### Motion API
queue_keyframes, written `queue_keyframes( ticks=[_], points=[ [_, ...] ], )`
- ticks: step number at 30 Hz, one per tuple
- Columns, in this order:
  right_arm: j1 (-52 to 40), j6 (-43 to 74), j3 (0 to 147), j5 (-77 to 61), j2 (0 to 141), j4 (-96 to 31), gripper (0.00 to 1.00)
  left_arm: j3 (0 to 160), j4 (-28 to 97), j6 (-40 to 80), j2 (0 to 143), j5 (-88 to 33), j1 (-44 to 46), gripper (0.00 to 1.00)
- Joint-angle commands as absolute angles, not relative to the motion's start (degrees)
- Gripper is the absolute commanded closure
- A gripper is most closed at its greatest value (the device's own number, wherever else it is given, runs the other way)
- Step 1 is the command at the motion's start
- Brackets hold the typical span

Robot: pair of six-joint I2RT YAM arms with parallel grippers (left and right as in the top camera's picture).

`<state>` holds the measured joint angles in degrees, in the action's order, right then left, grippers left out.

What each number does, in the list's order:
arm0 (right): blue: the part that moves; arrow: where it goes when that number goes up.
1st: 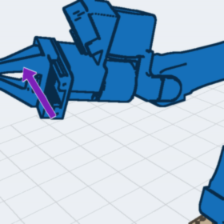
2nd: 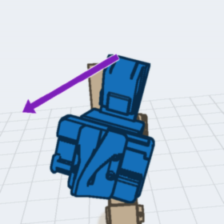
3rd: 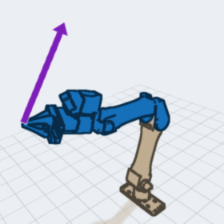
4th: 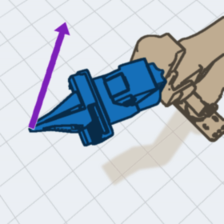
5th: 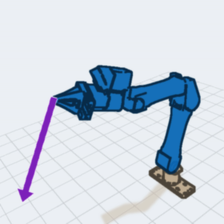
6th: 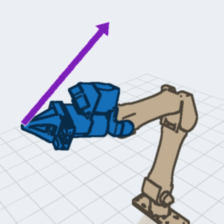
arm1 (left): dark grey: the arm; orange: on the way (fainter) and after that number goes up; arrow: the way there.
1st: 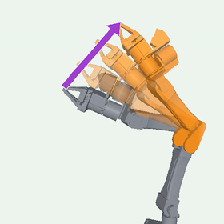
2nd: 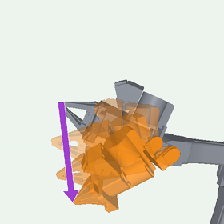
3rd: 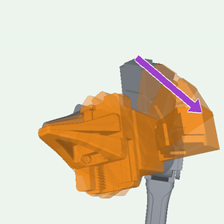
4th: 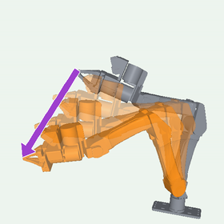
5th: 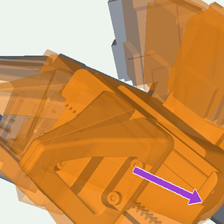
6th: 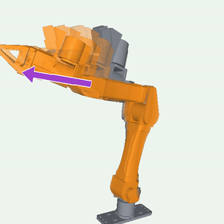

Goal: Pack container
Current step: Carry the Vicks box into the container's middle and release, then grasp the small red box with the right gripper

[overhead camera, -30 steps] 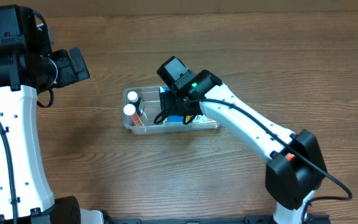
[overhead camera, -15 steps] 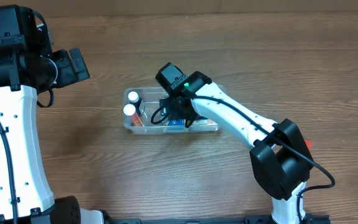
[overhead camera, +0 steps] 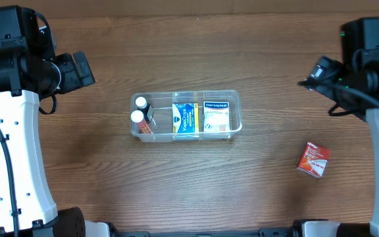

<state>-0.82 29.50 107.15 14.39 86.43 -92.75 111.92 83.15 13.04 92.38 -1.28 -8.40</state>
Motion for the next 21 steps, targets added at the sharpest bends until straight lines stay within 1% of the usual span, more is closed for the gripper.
queue_keyframes(
  ticks=[1,5,6,9,12,15,18,21],
  points=[
    [6.6,25.0,98.8,7.4,87.5,-93.0,0.0,112.6,83.3,11.5,92.7,-0.9,-8.6,0.0],
    [12.5,20.4,86.0,0.8,87.4,-87.4,0.0,112.6,83.1,11.1,92.7,-0.9,-8.6,0.0],
    [14.0,20.4,82.1,0.4,87.4,-85.0,0.0,112.6,82.9,11.1,92.7,-0.9,-8.6,0.0],
    [17.1,15.6,72.2,-1.2,87.7,-76.9,0.0,112.6,82.6,11.1,92.7,-0.9,-8.6,0.0],
    [17.7,11.6,63.5,-0.9,87.9,-68.2,0.0,112.6,82.2,11.1,92.7,-0.9,-8.6,0.0],
    [17.7,11.4,56.2,1.8,87.9,-59.7,0.0,112.6,82.3,11.1,92.7,-0.9,-8.6,0.0],
    [17.7,8.2,50.5,1.8,88.4,-53.0,0.0,112.6,82.3,11.1,92.8,-0.9,-8.6,0.0],
    [17.7,8.2,48.4,1.8,89.8,-50.0,0.0,112.6,82.3,11.1,93.0,-0.9,-8.6,0.0]
  ],
)
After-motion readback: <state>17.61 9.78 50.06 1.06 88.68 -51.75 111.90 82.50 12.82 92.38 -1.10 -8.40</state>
